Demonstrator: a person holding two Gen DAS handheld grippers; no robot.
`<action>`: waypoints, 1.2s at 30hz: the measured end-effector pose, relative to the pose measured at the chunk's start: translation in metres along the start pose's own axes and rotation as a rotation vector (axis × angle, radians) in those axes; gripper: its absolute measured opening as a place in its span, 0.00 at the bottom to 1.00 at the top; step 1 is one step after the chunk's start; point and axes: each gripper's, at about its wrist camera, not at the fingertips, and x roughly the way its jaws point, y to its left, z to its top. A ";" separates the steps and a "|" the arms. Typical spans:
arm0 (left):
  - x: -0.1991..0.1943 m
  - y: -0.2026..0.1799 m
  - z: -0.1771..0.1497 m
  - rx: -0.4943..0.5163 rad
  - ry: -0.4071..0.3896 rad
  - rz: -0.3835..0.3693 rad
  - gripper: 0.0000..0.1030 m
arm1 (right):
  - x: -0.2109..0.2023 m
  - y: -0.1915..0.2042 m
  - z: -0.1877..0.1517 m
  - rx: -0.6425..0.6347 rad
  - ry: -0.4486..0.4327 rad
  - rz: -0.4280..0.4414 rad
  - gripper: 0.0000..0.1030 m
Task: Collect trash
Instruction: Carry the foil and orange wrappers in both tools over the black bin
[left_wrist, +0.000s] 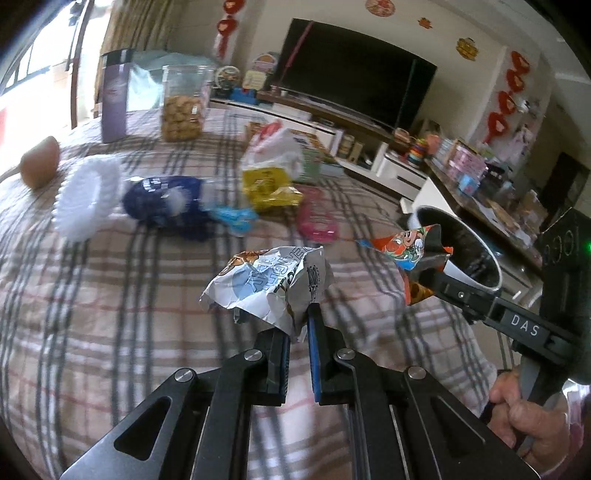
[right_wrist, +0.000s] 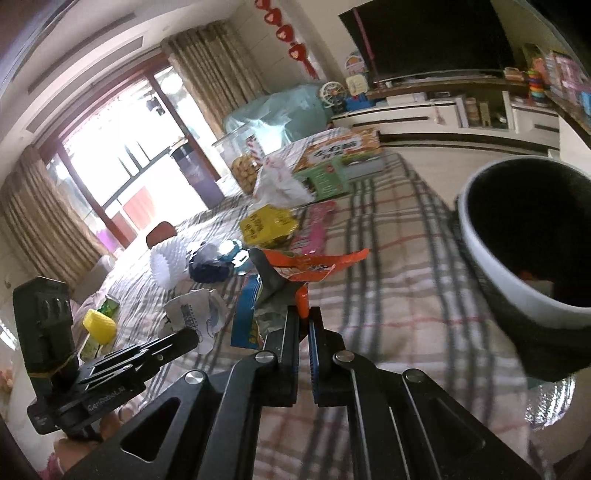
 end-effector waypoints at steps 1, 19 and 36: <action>0.002 -0.004 0.001 0.008 0.002 -0.008 0.07 | -0.004 -0.004 0.000 0.005 -0.006 -0.006 0.04; 0.044 -0.079 0.022 0.130 0.030 -0.106 0.07 | -0.060 -0.070 0.005 0.098 -0.091 -0.104 0.04; 0.087 -0.136 0.038 0.222 0.048 -0.153 0.07 | -0.087 -0.115 0.012 0.158 -0.143 -0.177 0.04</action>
